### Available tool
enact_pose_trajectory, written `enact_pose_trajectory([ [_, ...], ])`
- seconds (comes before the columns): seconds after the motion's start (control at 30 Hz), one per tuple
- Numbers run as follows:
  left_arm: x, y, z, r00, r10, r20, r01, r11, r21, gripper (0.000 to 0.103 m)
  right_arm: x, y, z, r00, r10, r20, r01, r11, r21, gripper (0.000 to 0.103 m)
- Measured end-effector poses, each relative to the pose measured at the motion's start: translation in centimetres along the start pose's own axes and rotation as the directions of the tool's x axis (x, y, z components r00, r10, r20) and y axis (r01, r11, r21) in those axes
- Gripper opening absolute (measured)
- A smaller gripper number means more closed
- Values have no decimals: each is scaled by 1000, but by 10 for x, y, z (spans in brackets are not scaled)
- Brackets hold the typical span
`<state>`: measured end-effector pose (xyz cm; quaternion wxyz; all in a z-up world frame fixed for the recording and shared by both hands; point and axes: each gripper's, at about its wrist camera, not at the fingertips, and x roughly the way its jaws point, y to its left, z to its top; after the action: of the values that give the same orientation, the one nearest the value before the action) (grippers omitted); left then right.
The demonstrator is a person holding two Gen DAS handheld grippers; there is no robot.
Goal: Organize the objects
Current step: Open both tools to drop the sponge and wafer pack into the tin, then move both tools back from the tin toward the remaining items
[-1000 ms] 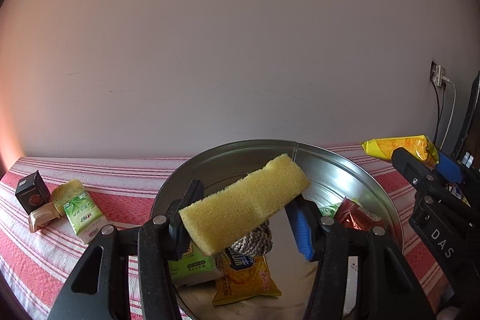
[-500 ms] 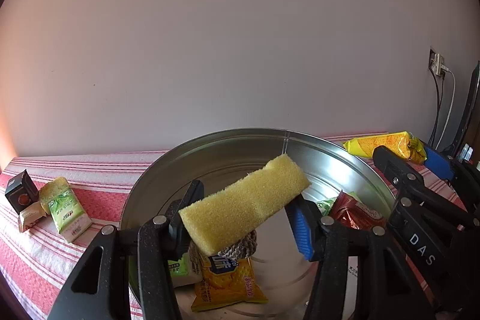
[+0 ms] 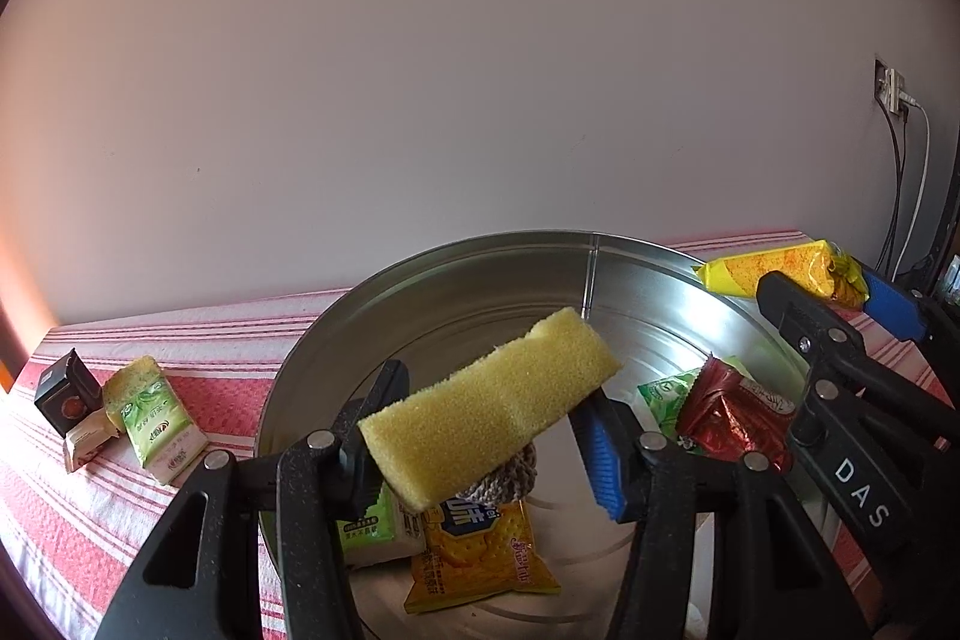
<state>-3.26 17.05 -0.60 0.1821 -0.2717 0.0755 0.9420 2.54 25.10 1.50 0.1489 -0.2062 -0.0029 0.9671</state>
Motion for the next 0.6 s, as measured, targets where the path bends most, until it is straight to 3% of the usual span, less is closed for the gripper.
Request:
enact_pose_trajectory([
  [0.13, 3, -4, 2, 999, -37, -9, 37, 999, -18, 61, 7, -3, -2, 997, 69, -46, -67, 997, 32, 55],
  [0.2, 0, -1, 2, 999, -47, 0, 47, 997, -58, 73, 8, -13, -2, 996, 74, -46, -71, 994, 78, 62],
  [0.27, -10, 21, 3, 999, -41, 24, 44, 993, -111, 95, 7, -28, 0, 997, 73, -29, -68, 987, 144, 78],
  [0.3, -12, 24, 3, 999, -31, 39, 36, 991, -125, 98, 5, -35, 0, 997, 80, -13, -76, 980, 186, 82],
  [0.37, -17, 25, 1, 998, -17, 64, 25, 992, -125, 99, 2, -48, -2, 996, 91, 17, -92, 959, 268, 103],
  [0.47, -19, 23, -3, 998, -7, 57, 13, 995, -101, 100, 5, -65, -2, 996, 83, 37, -91, 937, 337, 103],
  [0.6, -23, 25, -8, 998, -8, 55, 14, 993, -117, 100, 11, -74, 0, 997, 75, 24, -79, 934, 348, 103],
])
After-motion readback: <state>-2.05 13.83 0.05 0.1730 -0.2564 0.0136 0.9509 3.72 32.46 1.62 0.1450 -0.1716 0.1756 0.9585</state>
